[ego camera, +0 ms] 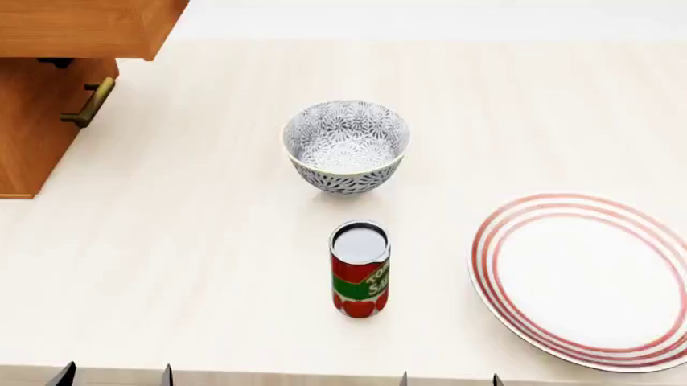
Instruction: Put the ketchup in the top drawer of the cabinet.
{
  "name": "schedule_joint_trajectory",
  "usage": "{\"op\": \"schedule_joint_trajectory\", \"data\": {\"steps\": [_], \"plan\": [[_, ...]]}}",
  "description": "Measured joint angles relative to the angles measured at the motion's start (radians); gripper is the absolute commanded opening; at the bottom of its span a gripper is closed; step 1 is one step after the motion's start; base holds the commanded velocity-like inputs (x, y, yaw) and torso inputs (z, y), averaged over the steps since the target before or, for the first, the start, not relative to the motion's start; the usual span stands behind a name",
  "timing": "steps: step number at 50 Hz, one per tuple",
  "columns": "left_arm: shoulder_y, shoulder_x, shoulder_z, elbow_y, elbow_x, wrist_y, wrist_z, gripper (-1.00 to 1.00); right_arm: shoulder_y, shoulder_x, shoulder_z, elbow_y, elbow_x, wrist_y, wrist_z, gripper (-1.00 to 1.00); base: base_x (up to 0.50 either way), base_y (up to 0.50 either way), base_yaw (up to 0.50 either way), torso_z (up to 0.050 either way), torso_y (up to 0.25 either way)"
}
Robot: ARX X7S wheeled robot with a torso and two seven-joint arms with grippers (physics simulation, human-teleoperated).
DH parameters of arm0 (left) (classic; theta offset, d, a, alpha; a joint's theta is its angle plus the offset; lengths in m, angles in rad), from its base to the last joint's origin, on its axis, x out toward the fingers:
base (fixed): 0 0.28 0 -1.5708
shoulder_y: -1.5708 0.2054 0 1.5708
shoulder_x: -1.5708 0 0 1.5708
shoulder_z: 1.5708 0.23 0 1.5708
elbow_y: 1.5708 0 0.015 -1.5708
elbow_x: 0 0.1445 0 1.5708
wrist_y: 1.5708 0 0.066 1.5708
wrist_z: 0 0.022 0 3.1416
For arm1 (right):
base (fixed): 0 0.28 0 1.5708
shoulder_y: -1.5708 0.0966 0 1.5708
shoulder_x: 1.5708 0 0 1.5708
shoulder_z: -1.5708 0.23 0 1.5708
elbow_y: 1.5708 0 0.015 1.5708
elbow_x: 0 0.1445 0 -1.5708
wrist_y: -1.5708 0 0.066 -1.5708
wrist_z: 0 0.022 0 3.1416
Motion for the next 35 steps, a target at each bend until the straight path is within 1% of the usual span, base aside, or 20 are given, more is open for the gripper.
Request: {"op": "schedule_joint_trajectory", "data": {"steps": [5, 12, 24, 35], "plan": [[-0.011, -0.008, 0.006, -0.001, -0.014, -0.019, -0.004, 1.0, 0.01, 0.009, -0.006, -0.002, 0.006, 0.013, 0.012, 1.0, 0.0, 0.0, 0.0, 0.0, 0.0], [-0.014, -0.024, 0.015, 0.068, -0.018, -0.065, -0.042, 1.0, 0.011, 0.034, -0.024, -0.068, 0.005, 0.055, 0.031, 1.0, 0.0, 0.0, 0.0, 0.0, 0.0], [-0.023, -0.064, 0.017, 0.26, -0.027, -0.165, -0.09, 1.0, 0.034, 0.086, -0.049, -0.242, -0.012, 0.159, 0.047, 1.0, 0.0, 0.0, 0.0, 0.0, 0.0], [-0.057, -0.096, 0.015, 0.449, -0.032, -0.279, -0.122, 1.0, 0.07, 0.12, -0.049, -0.439, -0.01, 0.293, 0.053, 1.0, 0.0, 0.0, 0.0, 0.0, 0.0]]}}
